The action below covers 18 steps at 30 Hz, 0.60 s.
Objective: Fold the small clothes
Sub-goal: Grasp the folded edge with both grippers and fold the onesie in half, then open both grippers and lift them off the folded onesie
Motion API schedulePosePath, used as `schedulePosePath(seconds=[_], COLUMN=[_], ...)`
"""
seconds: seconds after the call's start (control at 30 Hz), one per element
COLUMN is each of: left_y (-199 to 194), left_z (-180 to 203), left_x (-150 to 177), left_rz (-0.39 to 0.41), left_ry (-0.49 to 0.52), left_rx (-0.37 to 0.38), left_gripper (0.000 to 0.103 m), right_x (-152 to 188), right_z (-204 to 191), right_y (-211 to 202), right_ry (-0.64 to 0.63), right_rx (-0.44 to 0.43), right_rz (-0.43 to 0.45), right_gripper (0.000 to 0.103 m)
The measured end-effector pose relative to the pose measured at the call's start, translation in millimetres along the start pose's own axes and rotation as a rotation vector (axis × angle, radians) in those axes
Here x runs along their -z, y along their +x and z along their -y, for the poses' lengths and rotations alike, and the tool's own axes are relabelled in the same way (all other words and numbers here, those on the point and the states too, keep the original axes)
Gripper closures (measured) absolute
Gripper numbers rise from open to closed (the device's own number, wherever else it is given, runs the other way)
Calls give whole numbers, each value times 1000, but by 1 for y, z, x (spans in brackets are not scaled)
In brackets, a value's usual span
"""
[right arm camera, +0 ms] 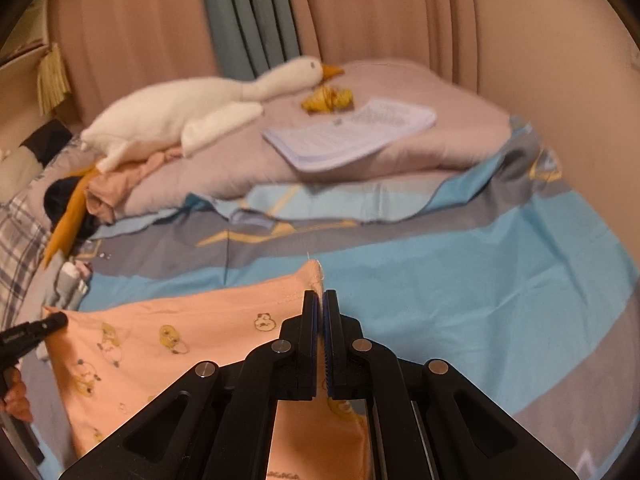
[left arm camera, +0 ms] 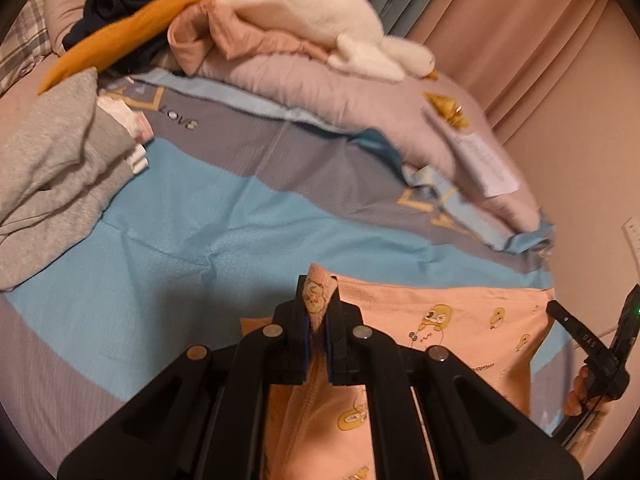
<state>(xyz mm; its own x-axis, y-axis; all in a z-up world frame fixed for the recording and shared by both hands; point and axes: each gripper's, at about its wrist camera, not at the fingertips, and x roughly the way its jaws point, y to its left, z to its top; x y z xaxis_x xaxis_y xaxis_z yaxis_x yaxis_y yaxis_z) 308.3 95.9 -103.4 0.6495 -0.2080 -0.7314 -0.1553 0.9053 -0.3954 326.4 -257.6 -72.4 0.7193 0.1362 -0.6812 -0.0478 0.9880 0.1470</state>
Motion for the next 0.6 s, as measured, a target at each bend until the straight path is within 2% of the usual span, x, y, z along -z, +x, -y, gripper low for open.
schedulePosePath(seconds=[0.13, 0.33, 0.5, 0.6], left_y=[31, 61, 68, 58], left_z=[-9, -24, -30, -29], left_x=[0, 5, 6, 5], left_rz=[-56, -118, -136, -123], left_ry=[-7, -33, -67, -68], left_rx=[-39, -83, -90, -109], left_gripper=[98, 96, 91, 71], right_x=[7, 16, 21, 22], right_z=[4, 16, 20, 24], right_y=[29, 60, 70, 63], right_ry=[4, 34, 40, 55], right_rx=[45, 65, 98, 92], right_rz=[-55, -128, -156, -155], right_gripper=[100, 100, 100, 100])
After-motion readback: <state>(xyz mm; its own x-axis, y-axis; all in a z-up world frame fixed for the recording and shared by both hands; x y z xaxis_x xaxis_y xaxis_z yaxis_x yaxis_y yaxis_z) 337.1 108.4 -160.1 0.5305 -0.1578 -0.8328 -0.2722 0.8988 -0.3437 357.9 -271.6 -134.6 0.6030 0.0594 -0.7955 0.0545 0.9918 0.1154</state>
